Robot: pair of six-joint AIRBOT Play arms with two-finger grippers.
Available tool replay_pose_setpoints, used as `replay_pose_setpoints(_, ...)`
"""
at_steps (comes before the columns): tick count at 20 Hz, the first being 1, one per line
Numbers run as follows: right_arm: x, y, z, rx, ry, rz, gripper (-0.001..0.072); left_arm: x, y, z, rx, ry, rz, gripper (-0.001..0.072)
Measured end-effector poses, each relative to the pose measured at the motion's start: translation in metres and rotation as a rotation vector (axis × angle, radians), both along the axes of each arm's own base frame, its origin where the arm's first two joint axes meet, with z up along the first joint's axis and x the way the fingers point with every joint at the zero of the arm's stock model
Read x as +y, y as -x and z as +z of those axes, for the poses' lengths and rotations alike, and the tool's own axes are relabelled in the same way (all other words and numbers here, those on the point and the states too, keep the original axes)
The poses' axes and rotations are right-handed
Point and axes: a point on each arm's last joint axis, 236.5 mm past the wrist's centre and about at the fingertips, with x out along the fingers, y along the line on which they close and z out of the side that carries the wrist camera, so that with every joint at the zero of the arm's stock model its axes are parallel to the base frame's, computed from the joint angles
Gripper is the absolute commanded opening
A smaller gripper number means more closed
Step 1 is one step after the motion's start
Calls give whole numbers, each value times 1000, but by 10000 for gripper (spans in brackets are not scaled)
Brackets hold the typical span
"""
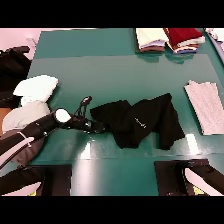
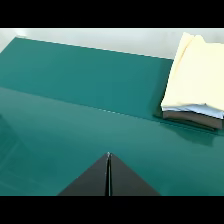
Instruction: Fold the shirts.
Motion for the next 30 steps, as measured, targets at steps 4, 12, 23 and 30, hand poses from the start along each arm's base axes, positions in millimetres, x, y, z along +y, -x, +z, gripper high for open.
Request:
replay_pose_setpoints(4,1,2,-3,15,4,5,17,-13,-14,-4,-19,28,60,319)
replay_pose_setpoints(12,-16,15,-55,208,42,-16,17,15,-97,51,-201,67,182,25)
replay_pose_setpoints(23,-104,124,-381,1056,-193,-311,500,137,-176,146,-462,-33,320,25)
replay_pose_setpoints(30,-63,134,-463,1224,-240,-211,425,143,-173,145,-452,-59,298,26)
